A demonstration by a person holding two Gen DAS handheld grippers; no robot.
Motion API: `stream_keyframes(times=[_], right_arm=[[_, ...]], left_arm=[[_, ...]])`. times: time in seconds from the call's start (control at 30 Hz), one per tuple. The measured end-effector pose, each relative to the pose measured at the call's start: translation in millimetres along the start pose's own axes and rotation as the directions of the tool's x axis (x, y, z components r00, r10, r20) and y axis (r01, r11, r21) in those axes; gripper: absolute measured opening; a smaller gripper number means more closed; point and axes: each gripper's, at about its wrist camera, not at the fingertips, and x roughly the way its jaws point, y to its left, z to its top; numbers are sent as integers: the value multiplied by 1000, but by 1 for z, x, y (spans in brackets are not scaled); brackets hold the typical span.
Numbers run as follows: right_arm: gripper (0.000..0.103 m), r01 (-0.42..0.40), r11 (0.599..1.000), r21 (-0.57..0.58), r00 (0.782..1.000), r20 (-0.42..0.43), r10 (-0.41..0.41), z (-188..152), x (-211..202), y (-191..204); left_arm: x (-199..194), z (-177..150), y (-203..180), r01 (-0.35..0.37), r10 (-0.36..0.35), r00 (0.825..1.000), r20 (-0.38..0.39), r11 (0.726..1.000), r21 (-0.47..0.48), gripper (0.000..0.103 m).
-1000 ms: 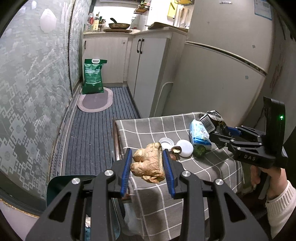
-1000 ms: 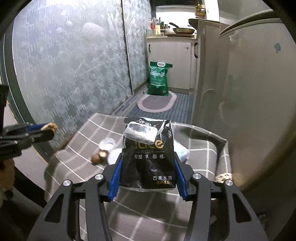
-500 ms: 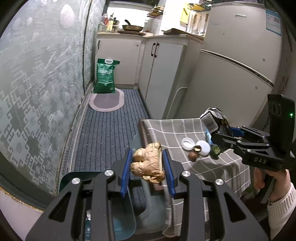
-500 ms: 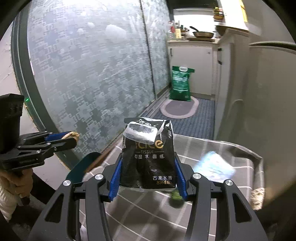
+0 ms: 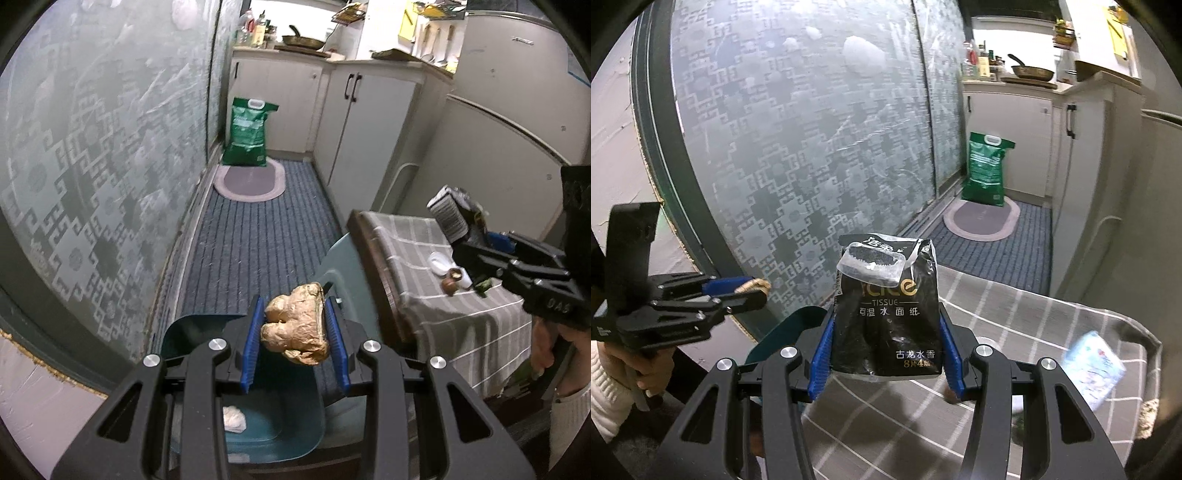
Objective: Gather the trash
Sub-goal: 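Carry ginger and black bag to the teal bin with both grippers, then open both grippers over the teal bin to drop ginger and bag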
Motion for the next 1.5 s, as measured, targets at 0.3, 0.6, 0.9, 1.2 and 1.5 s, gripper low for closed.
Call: stream_keyframes(times=[0.3, 0.6, 0.9, 1.2, 1.5], right_arm=[[51, -48, 998, -36, 999, -12, 47, 10, 21, 33], [51, -85, 994, -70, 996, -42, 82, 17, 45, 66], [51, -105, 988, -114, 988, -122, 91, 14, 77, 103], [51, -114, 984, -133, 968, -239, 79, -2, 119, 128], [51, -131, 983, -131, 931, -358, 76, -25, 155, 139]], left_arm=[[10, -19, 24, -53, 54, 995, -87, 999, 9, 36], [7, -30, 41, -74, 76, 990, -121, 997, 15, 36], [-25, -27, 60, -83, 81, 995, -60, 996, -30, 35], [-45, -25, 73, -100, 99, 995, -22, 994, -45, 24], [-66, -23, 81, -105, 107, 994, 28, 993, -51, 20]])
